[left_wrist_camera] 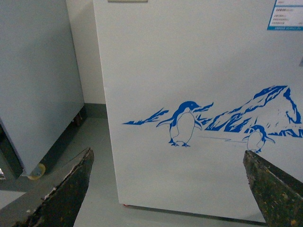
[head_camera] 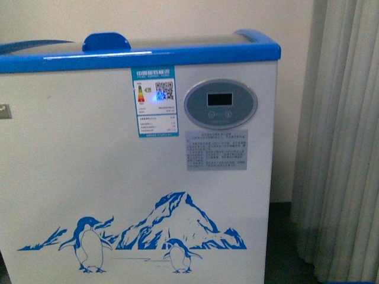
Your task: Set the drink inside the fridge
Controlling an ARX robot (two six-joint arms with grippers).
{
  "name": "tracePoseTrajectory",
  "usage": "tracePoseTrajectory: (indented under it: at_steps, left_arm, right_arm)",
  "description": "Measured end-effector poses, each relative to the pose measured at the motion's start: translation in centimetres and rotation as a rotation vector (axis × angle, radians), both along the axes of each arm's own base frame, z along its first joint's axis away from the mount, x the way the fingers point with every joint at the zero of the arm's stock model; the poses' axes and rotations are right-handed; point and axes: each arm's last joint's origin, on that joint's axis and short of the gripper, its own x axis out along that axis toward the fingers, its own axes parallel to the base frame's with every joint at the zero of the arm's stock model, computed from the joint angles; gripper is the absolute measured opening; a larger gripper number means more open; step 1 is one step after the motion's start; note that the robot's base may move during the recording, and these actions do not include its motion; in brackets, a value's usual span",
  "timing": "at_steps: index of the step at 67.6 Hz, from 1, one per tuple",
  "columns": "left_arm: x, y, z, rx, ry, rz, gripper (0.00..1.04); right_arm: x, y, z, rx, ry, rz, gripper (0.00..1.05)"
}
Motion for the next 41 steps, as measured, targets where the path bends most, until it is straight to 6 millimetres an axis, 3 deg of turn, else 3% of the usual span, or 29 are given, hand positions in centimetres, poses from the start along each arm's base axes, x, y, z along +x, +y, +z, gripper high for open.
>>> tracePoseTrajectory:
  at_steps: [41]
  left_arm:
    - [0.00, 0.00, 0.00, 0.000, 0.000, 0.001, 0.97]
  right_arm:
    - [-0.02, 0.00, 0.01, 0.000, -0.001, 0.000, 0.42]
